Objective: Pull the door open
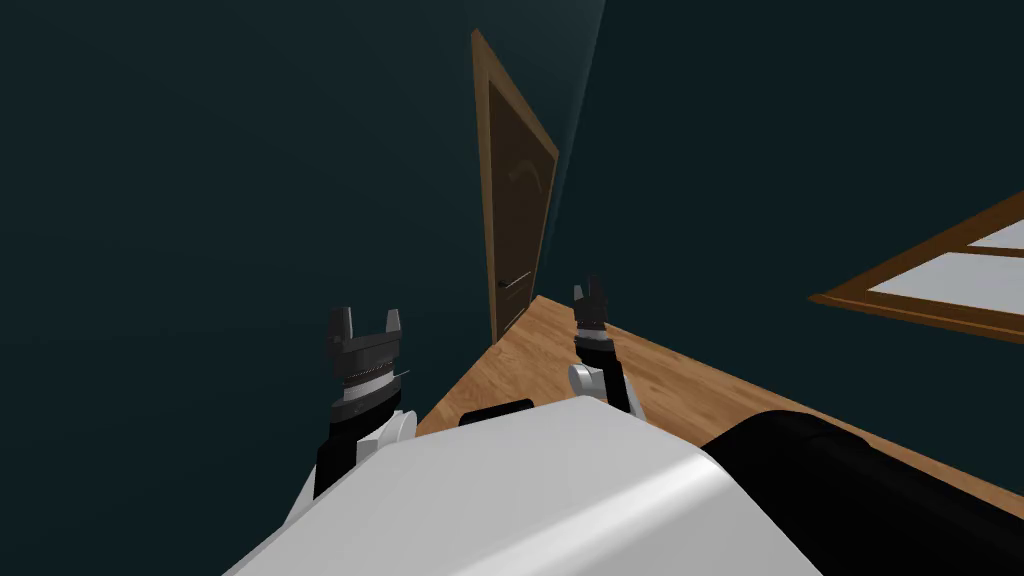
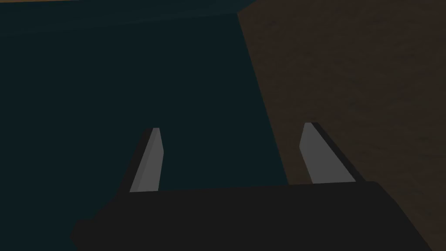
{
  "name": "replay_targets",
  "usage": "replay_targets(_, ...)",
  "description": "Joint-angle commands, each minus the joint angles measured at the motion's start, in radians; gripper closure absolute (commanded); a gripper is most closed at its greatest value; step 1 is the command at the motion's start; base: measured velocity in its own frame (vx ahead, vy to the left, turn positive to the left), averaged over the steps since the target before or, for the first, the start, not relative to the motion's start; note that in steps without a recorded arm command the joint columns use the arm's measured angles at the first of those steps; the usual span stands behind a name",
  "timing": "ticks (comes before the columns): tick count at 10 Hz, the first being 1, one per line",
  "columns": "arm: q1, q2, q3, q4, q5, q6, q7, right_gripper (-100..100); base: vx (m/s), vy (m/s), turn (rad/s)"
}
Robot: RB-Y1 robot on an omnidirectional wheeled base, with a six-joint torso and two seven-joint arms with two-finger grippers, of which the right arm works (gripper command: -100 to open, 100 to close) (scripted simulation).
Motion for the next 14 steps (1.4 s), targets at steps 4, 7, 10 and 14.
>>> replay_targets(4, -0.033, -0.038, 0.018, 0.099, -0.014, -0.025, -0.018, -100, 0.052, -0.036, 0.103)
replay_targets(7, -0.064, -0.07, 0.034, 0.187, -0.028, -0.048, -0.035, -100, 0.077, -0.059, 0.124)
replay_targets(10, -0.101, -0.109, 0.055, 0.289, -0.044, -0.076, -0.056, -100, 0.071, -0.07, 0.152)
replay_targets(14, -0.129, -0.138, 0.07, 0.383, -0.056, -0.097, -0.071, -100, 0.053, -0.057, 0.104)
